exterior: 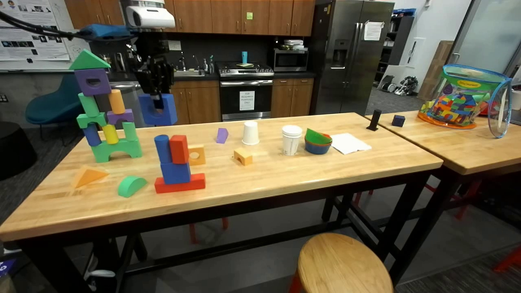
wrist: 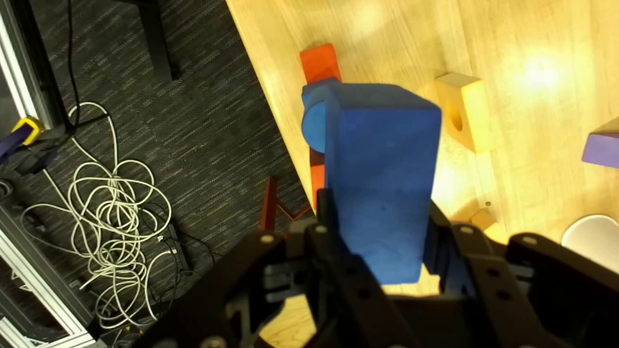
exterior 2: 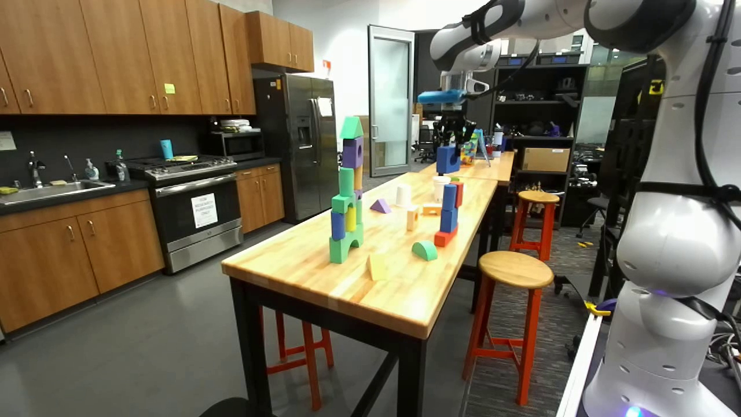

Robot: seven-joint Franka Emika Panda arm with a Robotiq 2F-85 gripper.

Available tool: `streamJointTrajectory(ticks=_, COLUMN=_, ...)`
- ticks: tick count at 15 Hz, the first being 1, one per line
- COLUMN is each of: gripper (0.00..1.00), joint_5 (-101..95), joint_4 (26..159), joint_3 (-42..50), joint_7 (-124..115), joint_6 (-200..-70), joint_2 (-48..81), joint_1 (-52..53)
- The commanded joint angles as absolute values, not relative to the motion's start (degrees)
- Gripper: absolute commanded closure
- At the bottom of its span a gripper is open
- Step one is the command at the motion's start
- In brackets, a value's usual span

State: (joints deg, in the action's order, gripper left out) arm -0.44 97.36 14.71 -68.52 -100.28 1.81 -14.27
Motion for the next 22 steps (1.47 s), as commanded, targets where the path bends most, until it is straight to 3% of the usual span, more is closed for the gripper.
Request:
streamJointTrajectory(ticks=1, gripper=0.85, joint_5=-0.03, joint_4=95.97, joint_3=14.74, joint_7=-69.96, joint_6=-99.55, joint_2=2.91, joint_1=-14.28)
streamJointTrajectory(ticks=22, gripper=0.85, joint_5=-1.5, joint_4=94.56, joint_3=15.59, joint_7=-71.14, joint_6=-99.42, joint_2=5.3, joint_1=-14.61)
